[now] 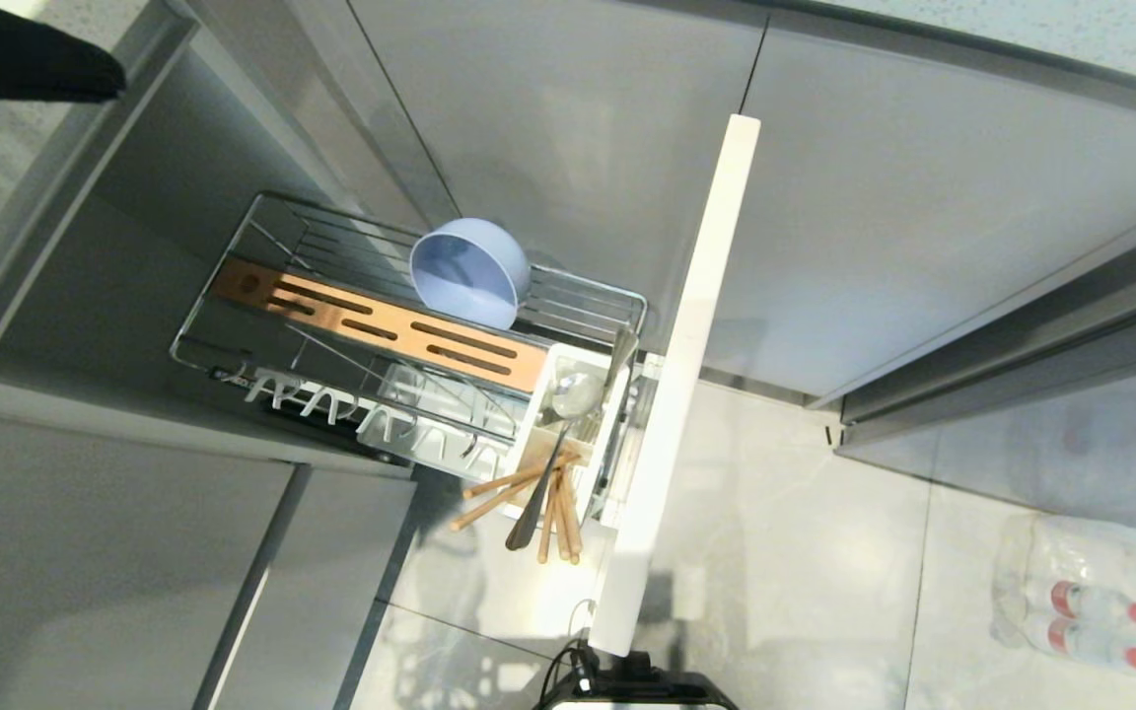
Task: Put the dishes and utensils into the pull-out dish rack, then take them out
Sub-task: Pick up the plate and place it in the cupboard
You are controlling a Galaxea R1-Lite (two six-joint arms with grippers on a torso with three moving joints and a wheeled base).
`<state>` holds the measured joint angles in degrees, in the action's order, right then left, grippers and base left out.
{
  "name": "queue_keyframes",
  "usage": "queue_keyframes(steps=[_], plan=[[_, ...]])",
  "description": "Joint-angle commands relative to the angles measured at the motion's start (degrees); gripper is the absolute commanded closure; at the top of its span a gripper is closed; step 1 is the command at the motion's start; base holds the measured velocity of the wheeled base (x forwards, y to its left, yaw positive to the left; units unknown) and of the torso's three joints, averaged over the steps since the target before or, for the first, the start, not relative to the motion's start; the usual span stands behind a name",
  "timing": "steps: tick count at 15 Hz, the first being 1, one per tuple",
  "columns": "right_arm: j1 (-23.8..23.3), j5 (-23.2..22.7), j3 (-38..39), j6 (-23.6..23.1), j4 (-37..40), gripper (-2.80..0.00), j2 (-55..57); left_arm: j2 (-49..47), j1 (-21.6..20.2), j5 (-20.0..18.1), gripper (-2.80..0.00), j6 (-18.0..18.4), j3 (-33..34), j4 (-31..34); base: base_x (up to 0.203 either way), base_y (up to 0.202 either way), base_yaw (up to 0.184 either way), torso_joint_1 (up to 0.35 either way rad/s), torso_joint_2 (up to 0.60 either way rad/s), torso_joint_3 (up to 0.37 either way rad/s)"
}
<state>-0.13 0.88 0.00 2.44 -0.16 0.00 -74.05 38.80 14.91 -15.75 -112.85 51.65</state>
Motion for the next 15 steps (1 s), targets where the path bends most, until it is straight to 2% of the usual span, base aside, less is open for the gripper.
queue_keyframes(steps=[1, 4, 9, 12, 15], plan=[[-0.04, 0.00, 0.00, 0.02, -0.02, 0.00, 0.09, 3.47, -5.22, -0.02, 0.00, 3.29, 0.00, -0.54, 0.000, 0.000, 0.000, 0.000, 0.00, 0.000], [0.03, 0.00, 0.00, 0.02, -0.02, 0.00, 0.09, 6.36, -17.08, -0.25, 0.00, 11.32, 0.00, -2.72, 0.000, 0.000, 0.000, 0.000, 0.00, 0.000], [-0.04, 0.00, 0.00, 0.02, -0.02, 0.00, 0.09, 10.27, -35.64, -0.71, 0.00, 21.69, 0.00, -3.54, 0.000, 0.000, 0.000, 0.000, 0.00, 0.000], [0.01, 0.00, 0.00, 0.02, -0.02, 0.00, 0.09, 11.21, -45.18, -1.01, 0.00, 25.13, 0.07, -3.31, 0.000, 0.000, 0.000, 0.000, 0.00, 0.000], [-0.01, 0.00, 0.00, 0.02, -0.02, 0.00, 0.08, 11.14, -55.74, -5.64, 0.00, 25.65, 0.08, -2.19, 0.000, 0.000, 0.000, 0.000, 0.00, 0.000]])
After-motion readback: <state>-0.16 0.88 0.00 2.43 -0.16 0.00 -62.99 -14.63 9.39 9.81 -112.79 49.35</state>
